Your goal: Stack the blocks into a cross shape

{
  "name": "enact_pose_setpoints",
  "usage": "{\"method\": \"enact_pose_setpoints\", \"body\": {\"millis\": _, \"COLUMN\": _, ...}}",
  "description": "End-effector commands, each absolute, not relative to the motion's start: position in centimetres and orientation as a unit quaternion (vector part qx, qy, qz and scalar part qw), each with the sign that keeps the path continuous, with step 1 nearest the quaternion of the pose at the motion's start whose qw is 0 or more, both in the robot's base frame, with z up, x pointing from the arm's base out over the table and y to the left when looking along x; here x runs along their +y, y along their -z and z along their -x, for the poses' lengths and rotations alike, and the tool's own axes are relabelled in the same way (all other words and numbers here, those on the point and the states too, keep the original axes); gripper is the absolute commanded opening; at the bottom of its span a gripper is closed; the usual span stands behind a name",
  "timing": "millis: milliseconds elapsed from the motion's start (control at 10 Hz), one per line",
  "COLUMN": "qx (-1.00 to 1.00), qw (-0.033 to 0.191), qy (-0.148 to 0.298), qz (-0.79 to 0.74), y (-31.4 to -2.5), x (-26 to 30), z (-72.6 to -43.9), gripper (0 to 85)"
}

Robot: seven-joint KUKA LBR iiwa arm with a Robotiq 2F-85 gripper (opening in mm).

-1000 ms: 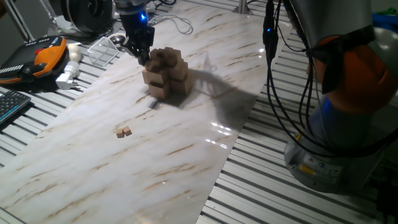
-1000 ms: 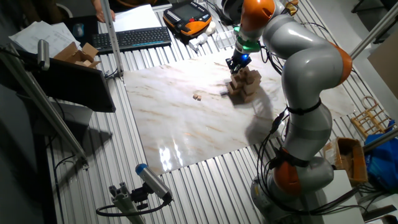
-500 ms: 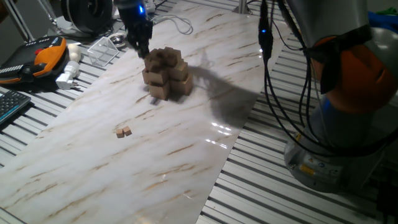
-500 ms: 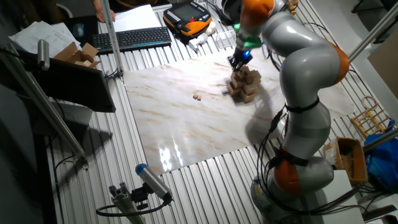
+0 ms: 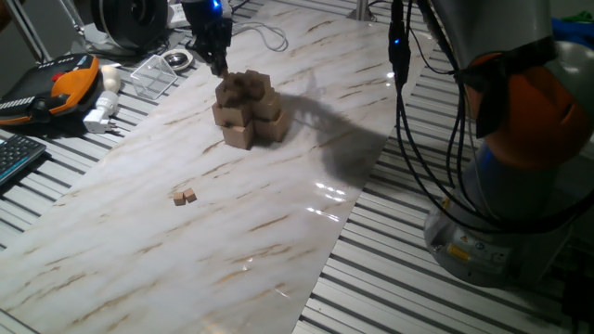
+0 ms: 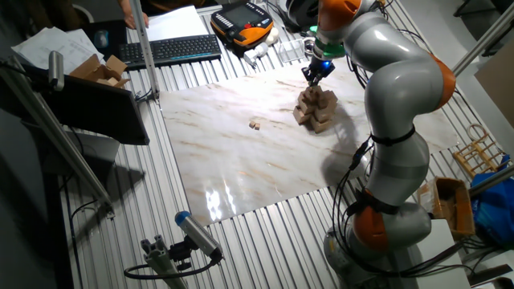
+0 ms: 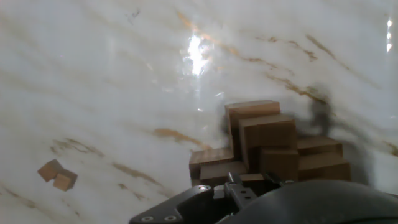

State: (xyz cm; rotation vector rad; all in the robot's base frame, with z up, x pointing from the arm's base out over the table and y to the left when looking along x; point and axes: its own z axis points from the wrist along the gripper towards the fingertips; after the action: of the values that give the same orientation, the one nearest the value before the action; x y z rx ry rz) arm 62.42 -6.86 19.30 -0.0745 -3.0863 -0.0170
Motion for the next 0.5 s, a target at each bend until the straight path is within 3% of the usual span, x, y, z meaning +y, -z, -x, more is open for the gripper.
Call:
{"method": "enact_pose_setpoints", "body": {"millis": 0, "qx": -0.999, "qw": 0.026, "qy": 0.005, "qz": 0.023, "y": -19.3, "x": -7.1, "z": -62.7, "gripper": 0.0}}
{"method": "enact_pose_setpoints", "body": {"millis": 400, "qx": -1.0, "qw": 0.026, "qy": 0.016, "qz": 0.008, "y": -18.0, "x": -8.7, "z": -63.8, "gripper": 0.0}}
